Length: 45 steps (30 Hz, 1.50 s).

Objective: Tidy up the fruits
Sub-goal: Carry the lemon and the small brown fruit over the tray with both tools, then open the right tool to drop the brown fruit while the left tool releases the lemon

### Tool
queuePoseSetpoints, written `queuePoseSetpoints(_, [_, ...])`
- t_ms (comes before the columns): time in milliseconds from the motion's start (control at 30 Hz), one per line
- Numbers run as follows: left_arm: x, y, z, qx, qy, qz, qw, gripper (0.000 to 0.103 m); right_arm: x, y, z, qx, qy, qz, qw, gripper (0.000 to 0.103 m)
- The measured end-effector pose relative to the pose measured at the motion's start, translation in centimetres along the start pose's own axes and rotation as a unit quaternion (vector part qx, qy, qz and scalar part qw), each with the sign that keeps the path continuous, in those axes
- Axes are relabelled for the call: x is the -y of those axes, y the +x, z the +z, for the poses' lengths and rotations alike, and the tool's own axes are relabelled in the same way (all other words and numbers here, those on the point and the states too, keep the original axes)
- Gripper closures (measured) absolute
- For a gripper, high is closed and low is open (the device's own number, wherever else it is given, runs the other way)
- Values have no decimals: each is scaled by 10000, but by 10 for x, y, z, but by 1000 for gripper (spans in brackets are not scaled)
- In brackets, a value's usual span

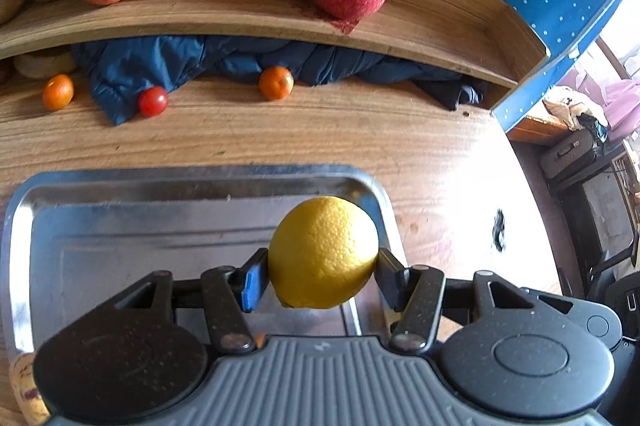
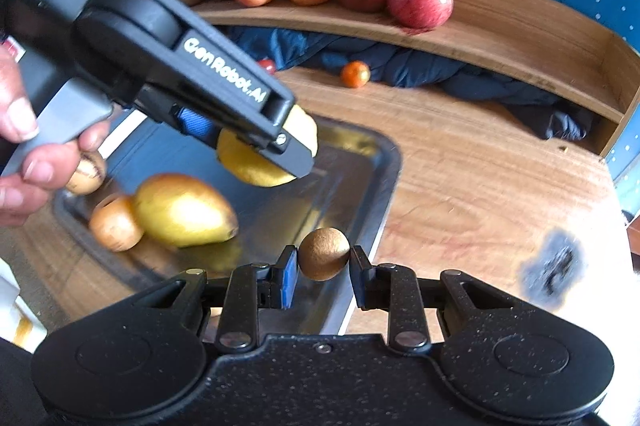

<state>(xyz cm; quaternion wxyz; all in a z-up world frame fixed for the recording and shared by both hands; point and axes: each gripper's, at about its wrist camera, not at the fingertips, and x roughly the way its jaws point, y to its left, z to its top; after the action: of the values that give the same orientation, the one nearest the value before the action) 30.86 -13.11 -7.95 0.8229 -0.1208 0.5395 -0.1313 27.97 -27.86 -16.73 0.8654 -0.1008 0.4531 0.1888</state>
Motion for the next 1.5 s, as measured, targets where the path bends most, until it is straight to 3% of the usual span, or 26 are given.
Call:
queuePoseSetpoints(567, [5,-9,-23,-159,442,-137,9988,43,-26,-12,-22,-98,149,-164,9997,74])
queuePoseSetpoints(1067, [20,-10,-33,-66,1100,57,9939,43,-32,-15,-31,-114,279,-233,9993,73])
queuePoseSetpoints(1500, [20,-7,-30,-89,1070,137,9941,42,-32,-18,-30,-109,256,-335,9990,73])
